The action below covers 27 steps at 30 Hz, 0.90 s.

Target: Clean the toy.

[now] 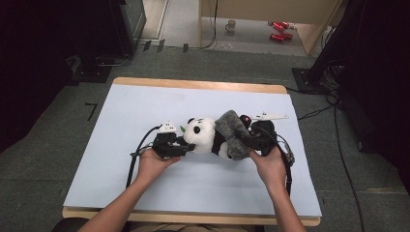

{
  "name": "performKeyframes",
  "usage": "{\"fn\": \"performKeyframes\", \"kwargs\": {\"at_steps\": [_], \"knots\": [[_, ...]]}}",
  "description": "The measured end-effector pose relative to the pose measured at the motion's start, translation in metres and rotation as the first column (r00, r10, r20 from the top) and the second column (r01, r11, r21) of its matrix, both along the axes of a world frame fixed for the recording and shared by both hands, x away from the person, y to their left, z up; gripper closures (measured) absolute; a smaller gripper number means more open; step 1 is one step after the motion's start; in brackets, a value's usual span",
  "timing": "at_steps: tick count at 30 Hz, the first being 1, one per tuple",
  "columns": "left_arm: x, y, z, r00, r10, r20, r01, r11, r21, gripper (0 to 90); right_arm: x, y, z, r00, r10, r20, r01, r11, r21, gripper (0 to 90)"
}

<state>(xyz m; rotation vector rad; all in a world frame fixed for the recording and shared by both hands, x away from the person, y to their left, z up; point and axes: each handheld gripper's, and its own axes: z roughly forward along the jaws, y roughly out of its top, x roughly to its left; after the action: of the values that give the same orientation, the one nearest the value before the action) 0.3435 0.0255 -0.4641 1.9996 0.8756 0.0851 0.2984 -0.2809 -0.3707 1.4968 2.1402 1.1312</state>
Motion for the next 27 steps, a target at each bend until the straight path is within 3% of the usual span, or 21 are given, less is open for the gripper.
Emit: {"fn": "performKeyframes", "kwargs": {"at_steps": [6,11,14,19,23,27], "knots": [[-0.006,-0.001,0.002,0.9999,-0.003,0.016,0.003,0.9999,0.014,50.2,-0.004,-0.001,0.011,0.9999,-0.005,0.016,0.005,1.000,0.026,78.6],[-0.010,0.005,0.004,1.0000,0.010,-0.002,-0.010,0.9998,0.020,50.6,-0.014,0.020,0.017,0.9974,0.069,0.018,-0.071,0.993,0.090,78.6],[-0.015,0.013,0.009,0.9998,0.019,-0.008,-0.019,0.9995,0.027,51.0,-0.019,0.035,0.009,0.9914,0.130,-0.011,-0.129,0.987,0.099,78.6],[-0.021,0.021,0.016,0.9994,0.034,-0.009,-0.033,0.9989,0.034,51.3,-0.016,0.045,-0.007,0.9829,0.169,-0.074,-0.161,0.982,0.102,78.5],[-0.021,0.023,0.012,0.9993,0.035,-0.009,-0.035,0.9989,0.031,50.5,-0.011,0.050,-0.015,0.9830,0.162,-0.085,-0.159,0.986,0.045,78.5],[-0.020,0.024,0.010,0.9994,0.033,0.001,-0.033,0.9994,-0.002,45.2,-0.003,0.046,-0.020,0.9855,0.152,-0.075,-0.148,0.988,0.052,78.5]]}}
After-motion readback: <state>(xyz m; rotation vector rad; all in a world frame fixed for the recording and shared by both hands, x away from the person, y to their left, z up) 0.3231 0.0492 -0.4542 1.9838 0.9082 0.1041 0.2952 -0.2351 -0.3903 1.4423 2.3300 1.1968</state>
